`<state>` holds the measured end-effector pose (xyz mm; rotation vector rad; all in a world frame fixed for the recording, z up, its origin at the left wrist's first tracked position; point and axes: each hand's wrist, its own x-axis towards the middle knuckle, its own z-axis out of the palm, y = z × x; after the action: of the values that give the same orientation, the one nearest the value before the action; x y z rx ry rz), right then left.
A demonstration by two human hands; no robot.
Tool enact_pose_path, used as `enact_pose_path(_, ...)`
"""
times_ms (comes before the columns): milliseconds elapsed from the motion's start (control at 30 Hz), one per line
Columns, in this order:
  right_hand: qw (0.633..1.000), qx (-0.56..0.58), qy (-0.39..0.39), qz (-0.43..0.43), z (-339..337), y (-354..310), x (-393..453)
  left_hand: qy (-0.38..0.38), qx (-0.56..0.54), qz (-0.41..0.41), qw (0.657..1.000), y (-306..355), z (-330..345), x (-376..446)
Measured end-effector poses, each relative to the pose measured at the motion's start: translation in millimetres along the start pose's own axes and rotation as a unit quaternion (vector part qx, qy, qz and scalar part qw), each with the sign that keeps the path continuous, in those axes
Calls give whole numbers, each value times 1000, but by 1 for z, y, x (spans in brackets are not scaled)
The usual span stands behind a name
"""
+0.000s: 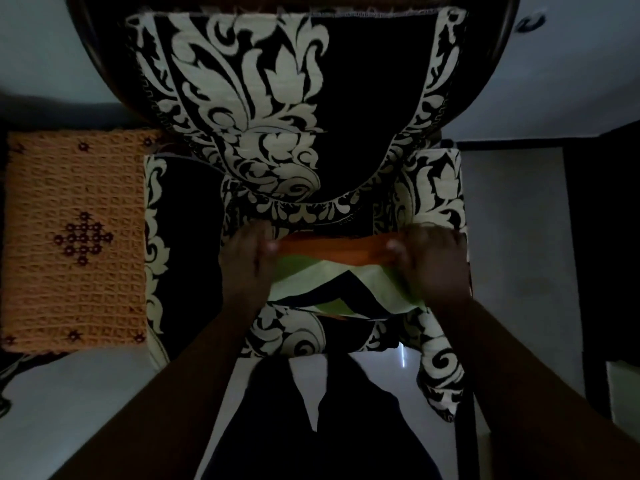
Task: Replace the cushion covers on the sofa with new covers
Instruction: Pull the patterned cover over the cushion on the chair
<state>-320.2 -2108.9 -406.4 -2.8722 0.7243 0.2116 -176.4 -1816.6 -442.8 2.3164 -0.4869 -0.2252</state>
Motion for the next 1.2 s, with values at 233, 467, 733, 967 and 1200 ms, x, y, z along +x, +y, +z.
enact_pose_path(233,980,-58,-181,-57,23,14,-39,-234,244,95,936,-21,17,-15)
enact_pose_path(467,975,25,-216,-45,-12,5,30,-337,5,-50,940,3,-18,48)
enact_pose_path(733,964,-75,-241,-80,66,-24,99,-250,200,-37,946,-64,21,83)
enact_pose_path(967,976,29,-215,-34,186,-64,26,-264,270,29,925,-108,135,-12)
enact_pose_path(1200,985,50,-166,-6,240,-39,-20,-247,245,34,937,-126,168,-50)
